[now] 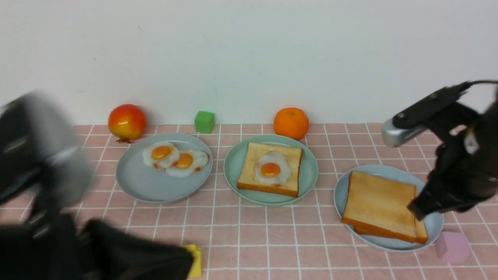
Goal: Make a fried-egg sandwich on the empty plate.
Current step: Grab a slice of bread with your right arm, then use your right arm to place a slice of bread on the fried egg in the middle
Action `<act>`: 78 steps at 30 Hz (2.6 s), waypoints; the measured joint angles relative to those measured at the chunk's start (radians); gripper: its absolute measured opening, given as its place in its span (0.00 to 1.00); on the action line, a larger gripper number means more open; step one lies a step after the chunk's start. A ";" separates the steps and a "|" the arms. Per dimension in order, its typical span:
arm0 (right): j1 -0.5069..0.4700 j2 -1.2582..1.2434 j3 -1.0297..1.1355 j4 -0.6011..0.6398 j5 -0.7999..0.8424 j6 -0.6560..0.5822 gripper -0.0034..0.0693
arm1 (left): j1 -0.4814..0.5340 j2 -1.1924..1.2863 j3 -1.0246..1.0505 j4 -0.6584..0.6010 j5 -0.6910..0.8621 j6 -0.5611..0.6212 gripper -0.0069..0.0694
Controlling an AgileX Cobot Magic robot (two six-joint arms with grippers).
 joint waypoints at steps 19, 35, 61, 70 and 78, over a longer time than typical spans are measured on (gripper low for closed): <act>-0.035 0.350 -0.008 0.033 -0.329 -0.418 0.80 | 0.000 -0.158 0.087 -0.002 -0.009 -0.046 0.11; -0.035 0.419 -0.025 -0.057 -0.353 -0.433 0.53 | 0.000 -0.158 0.087 -0.002 -0.006 -0.046 0.11; 0.160 0.294 -0.390 -0.053 -0.125 -0.215 0.21 | 0.000 -0.158 0.087 0.146 0.023 -0.235 0.11; 0.229 0.588 -0.643 -0.043 -0.138 -0.265 0.21 | 0.000 -0.158 0.087 0.468 0.123 -0.528 0.11; 0.233 0.744 -0.771 0.002 -0.080 -0.323 0.21 | 0.000 -0.158 0.087 0.480 0.126 -0.540 0.11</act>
